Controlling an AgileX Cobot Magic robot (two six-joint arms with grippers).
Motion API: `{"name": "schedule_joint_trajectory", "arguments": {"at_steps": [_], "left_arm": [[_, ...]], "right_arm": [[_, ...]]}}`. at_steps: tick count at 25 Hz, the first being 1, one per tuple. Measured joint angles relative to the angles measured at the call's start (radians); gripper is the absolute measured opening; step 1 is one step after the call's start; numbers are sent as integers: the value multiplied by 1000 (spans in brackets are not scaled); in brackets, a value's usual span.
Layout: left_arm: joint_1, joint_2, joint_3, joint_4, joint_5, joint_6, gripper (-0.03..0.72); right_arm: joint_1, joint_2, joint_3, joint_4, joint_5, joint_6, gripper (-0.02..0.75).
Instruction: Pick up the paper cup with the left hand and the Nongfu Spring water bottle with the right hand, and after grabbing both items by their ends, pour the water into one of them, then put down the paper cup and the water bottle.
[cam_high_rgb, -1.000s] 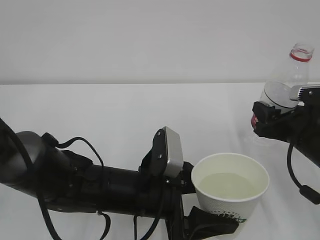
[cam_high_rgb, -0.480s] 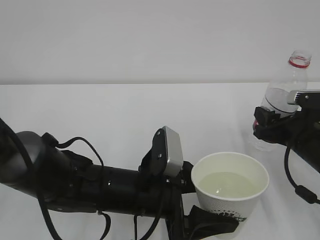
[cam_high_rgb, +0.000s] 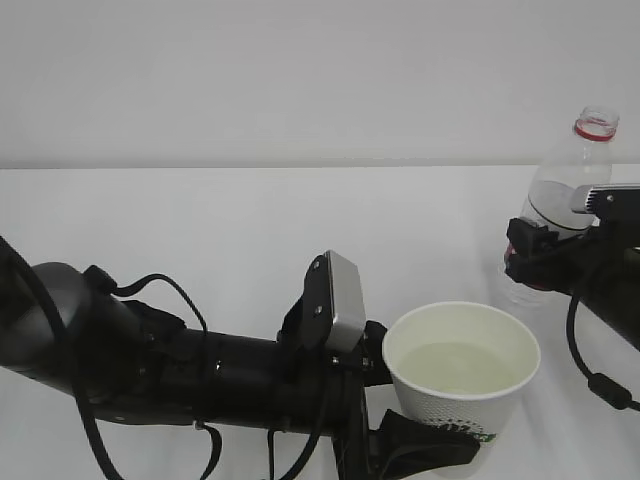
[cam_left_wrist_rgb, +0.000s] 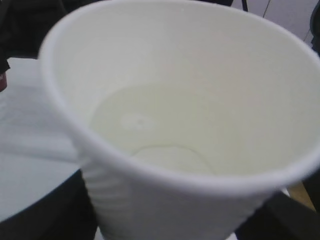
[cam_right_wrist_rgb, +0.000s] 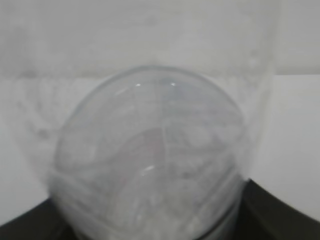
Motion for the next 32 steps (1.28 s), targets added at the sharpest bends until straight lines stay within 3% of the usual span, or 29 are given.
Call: {"name": "schedule_joint_trajectory", "arguments": {"at_steps": [17, 32], "left_arm": [[0, 0, 0, 0, -2, 0, 538], [0, 0, 0, 0, -2, 0, 538]], "right_arm": [[0, 0, -1, 0, -2, -2, 449], [0, 0, -5, 0, -16, -2, 587]]}}
